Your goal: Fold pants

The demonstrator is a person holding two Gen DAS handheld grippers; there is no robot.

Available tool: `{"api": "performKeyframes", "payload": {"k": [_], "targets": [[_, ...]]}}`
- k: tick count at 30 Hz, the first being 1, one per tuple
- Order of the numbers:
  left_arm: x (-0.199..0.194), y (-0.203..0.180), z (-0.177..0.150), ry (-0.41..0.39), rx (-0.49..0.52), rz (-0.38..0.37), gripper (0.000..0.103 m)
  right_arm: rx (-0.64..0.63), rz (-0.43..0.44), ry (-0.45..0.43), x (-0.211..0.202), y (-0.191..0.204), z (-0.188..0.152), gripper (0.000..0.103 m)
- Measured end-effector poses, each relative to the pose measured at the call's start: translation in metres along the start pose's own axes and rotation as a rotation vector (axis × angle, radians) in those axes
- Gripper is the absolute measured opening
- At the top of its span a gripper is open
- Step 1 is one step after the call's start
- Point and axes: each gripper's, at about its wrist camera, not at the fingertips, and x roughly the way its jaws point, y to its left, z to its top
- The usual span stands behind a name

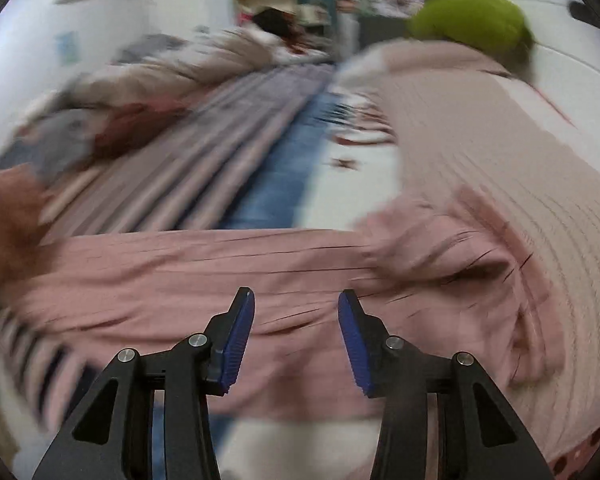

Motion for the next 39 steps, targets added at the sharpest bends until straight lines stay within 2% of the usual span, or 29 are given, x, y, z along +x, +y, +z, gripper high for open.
{"api": "performKeyframes", "payload": {"k": [1,2,3,9,11,12,14,18,23,28,32,35,39], "targets": [[0.001,0.002,-0.001,0.001,-0.002,0.002,0.005,0.013,-0.051,0.004,0.008,-0.009,0.004,0.034],[0.002,0.003,-0.001,0.002,-0.004,0.004,0.005,0.026,-0.078,0.008,0.015,-0.017,0.008,0.017],[0.003,0.004,-0.002,0.001,-0.006,0.005,0.005,0.034,-0.096,0.007,0.017,-0.022,0.012,0.007],[0.005,0.0,-0.003,0.006,0.008,0.002,0.005,0.089,-0.193,-0.142,-0.01,-0.047,0.041,0.011],[0.004,-0.003,-0.003,0.01,0.015,0.004,0.005,0.13,-0.255,-0.173,-0.021,-0.06,0.046,0.012],[0.004,-0.004,-0.003,0.011,0.017,0.005,0.005,0.146,-0.281,-0.179,-0.025,-0.066,0.044,0.02],[0.004,-0.004,-0.003,0.013,0.014,0.004,0.005,0.167,-0.294,-0.175,-0.032,-0.075,0.043,0.028],[0.005,-0.014,-0.003,0.024,0.027,-0.003,0.005,0.218,-0.217,-0.207,-0.058,-0.083,0.022,0.03],[0.016,-0.042,-0.003,0.039,0.055,-0.043,0.005,0.179,-0.153,-0.23,-0.084,-0.06,0.003,0.034],[0.042,-0.086,-0.013,0.078,0.107,-0.129,0.005,0.106,-0.059,-0.242,-0.098,-0.033,-0.01,0.038],[0.077,-0.123,-0.031,0.142,0.135,-0.178,0.005,0.086,0.027,-0.216,-0.096,-0.018,-0.018,0.038],[0.098,-0.145,-0.053,0.211,0.202,-0.214,0.005,0.067,0.045,-0.203,-0.095,-0.009,-0.024,0.038],[0.112,-0.149,-0.073,0.296,0.206,-0.259,0.01,0.056,0.048,-0.175,-0.088,-0.003,-0.032,0.038]]}}
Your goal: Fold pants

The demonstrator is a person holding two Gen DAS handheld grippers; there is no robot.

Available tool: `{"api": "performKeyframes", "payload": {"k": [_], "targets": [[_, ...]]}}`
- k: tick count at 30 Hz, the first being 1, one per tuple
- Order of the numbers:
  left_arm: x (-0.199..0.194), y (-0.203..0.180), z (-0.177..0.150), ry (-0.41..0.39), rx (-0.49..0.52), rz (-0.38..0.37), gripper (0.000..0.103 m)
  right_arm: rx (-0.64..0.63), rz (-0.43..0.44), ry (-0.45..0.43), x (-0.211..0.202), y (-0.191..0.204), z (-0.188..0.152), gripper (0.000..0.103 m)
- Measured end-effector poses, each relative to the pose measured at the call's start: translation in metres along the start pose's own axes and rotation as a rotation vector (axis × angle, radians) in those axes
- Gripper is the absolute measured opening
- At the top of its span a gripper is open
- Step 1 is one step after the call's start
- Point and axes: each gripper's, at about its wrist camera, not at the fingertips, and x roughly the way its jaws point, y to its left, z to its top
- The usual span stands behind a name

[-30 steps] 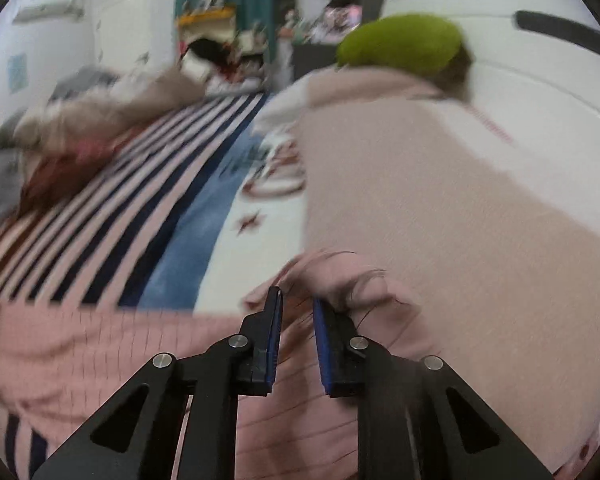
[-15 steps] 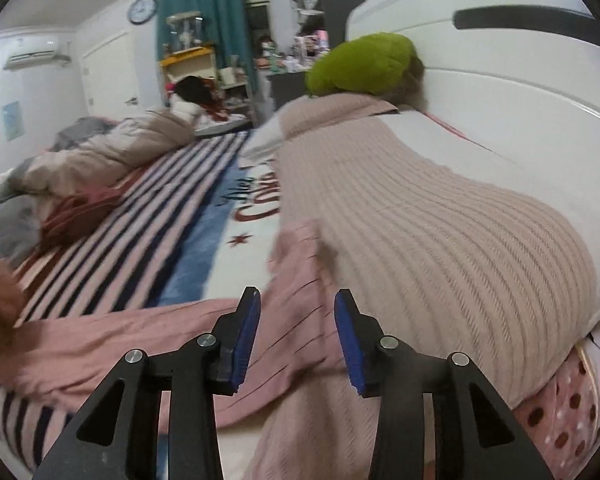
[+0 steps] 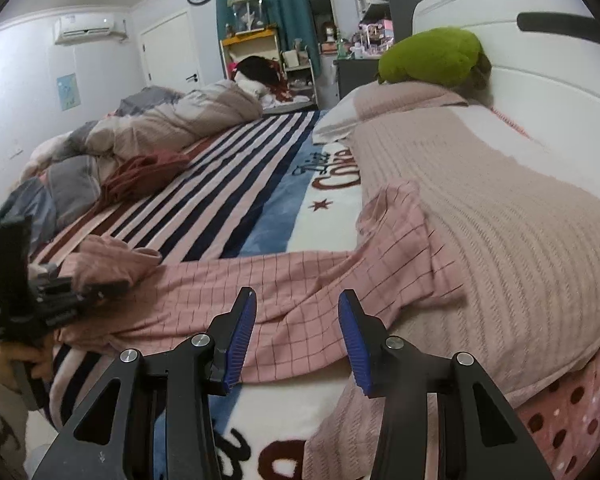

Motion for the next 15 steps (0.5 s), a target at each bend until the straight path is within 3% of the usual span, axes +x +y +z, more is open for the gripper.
{"api": "performKeyframes", "payload": {"k": [2,5,10,14,15], "targets": [[0.002,0.001,-0.007,0.023,0.004,-0.022,0.021,0.01,0.012,0.016,0.005,0.001,-0.004,0.038],[-0.014,0.001,-0.014,0.001,0.02,-0.061,0.05,0.001,0.013,0.038,0.015,0.006,-0.007,0.038],[-0.067,0.012,-0.022,-0.068,0.021,-0.063,0.055,0.022,0.089,0.073,0.032,0.027,-0.01,0.042],[-0.118,0.043,-0.028,-0.169,-0.043,0.044,0.062,0.011,0.183,0.08,0.049,0.062,-0.003,0.054],[-0.127,0.052,-0.031,-0.189,-0.059,0.076,0.062,0.005,0.219,0.08,0.055,0.072,0.001,0.061]]}}
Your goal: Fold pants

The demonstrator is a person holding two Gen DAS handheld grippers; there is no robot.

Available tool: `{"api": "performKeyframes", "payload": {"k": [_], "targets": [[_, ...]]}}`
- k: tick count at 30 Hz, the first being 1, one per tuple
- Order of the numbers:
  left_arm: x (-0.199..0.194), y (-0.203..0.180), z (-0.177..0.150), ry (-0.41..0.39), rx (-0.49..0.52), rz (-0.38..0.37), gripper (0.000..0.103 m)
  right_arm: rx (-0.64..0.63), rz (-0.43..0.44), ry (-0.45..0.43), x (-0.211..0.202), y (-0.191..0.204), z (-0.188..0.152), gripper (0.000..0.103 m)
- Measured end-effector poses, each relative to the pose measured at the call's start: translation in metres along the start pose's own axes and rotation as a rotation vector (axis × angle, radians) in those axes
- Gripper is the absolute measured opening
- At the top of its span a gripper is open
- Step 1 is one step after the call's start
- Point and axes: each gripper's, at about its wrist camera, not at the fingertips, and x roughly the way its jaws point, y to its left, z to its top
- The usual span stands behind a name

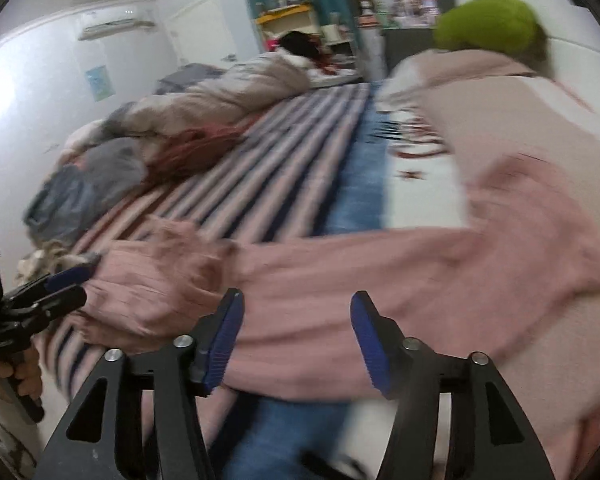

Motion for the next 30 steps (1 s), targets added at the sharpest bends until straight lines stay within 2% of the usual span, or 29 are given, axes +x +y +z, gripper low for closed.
{"api": "performKeyframes", "payload": {"k": [2,5,9,12,13,14,15,18,22,25,29,30], "targets": [[-0.014,0.019,-0.002,-0.031,-0.031,0.074,0.062,-0.015,0.039,0.02,0.02,0.018,0.009,0.066],[-0.019,0.045,-0.007,-0.042,-0.08,0.142,0.063,-0.042,0.08,0.05,0.052,0.041,0.02,0.068],[-0.017,0.066,-0.018,-0.04,-0.15,0.148,0.063,-0.034,0.082,0.086,0.097,0.052,0.027,0.068],[-0.014,0.076,-0.024,-0.04,-0.189,0.127,0.063,-0.044,0.089,0.172,0.134,0.055,0.027,0.066],[-0.012,0.077,-0.026,-0.04,-0.198,0.122,0.063,-0.032,0.105,0.192,0.141,0.055,0.025,0.06],[-0.01,0.078,-0.027,-0.039,-0.205,0.117,0.063,-0.017,0.122,0.204,0.145,0.054,0.022,0.033],[-0.009,0.079,-0.028,-0.04,-0.21,0.115,0.062,-0.004,0.13,0.209,0.147,0.052,0.02,0.019],[-0.01,0.08,-0.032,-0.04,-0.223,0.1,0.062,0.013,0.093,0.146,0.132,0.047,0.013,0.012],[-0.011,0.076,-0.031,-0.047,-0.227,0.073,0.063,0.089,0.04,0.074,0.104,0.037,0.007,0.011],[-0.01,0.071,-0.031,-0.048,-0.22,0.06,0.063,0.128,0.025,0.072,0.094,0.03,0.001,0.011],[-0.001,0.067,-0.033,-0.022,-0.213,0.053,0.063,0.152,-0.054,0.074,0.091,0.021,-0.005,0.035],[0.001,0.067,-0.034,-0.015,-0.216,0.044,0.063,0.159,-0.061,0.064,0.088,0.018,-0.004,0.036]]}}
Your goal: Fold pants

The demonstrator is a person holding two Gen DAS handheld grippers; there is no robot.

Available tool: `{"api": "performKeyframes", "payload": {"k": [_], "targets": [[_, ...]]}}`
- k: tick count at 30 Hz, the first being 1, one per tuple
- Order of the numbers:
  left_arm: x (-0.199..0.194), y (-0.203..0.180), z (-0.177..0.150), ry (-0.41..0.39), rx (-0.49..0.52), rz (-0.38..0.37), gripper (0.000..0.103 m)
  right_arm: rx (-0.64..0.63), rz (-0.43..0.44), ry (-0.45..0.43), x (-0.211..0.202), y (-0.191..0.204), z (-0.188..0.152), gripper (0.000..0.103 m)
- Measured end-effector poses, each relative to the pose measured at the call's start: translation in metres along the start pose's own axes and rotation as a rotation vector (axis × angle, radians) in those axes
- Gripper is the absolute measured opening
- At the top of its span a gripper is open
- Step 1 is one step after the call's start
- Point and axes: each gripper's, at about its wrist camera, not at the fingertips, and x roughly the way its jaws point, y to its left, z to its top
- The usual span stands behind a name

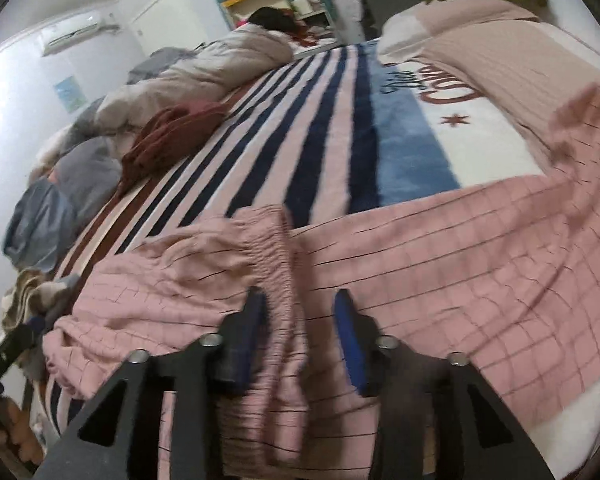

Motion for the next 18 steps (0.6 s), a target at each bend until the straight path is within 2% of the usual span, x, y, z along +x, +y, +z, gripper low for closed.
{"api": "performKeyframes", "payload": {"k": [6,9,10,14,18], "targets": [[0.002,0.003,-0.001,-0.002,-0.025,0.005,0.063,-0.071,0.058,-0.074,-0.013,0.02,0.022,0.036],[0.003,0.003,-0.001,-0.006,-0.019,0.006,0.063,-0.109,0.17,-0.033,-0.001,0.035,0.024,0.035],[0.003,0.002,-0.001,-0.005,-0.016,0.007,0.063,-0.12,0.173,-0.011,0.004,0.039,0.022,0.035],[0.004,0.0,-0.001,-0.001,-0.007,0.005,0.063,-0.128,0.091,0.046,0.024,0.033,0.01,0.034],[0.001,-0.002,-0.001,-0.005,-0.005,-0.001,0.063,-0.152,0.057,0.032,0.016,0.029,0.006,0.034]]}}
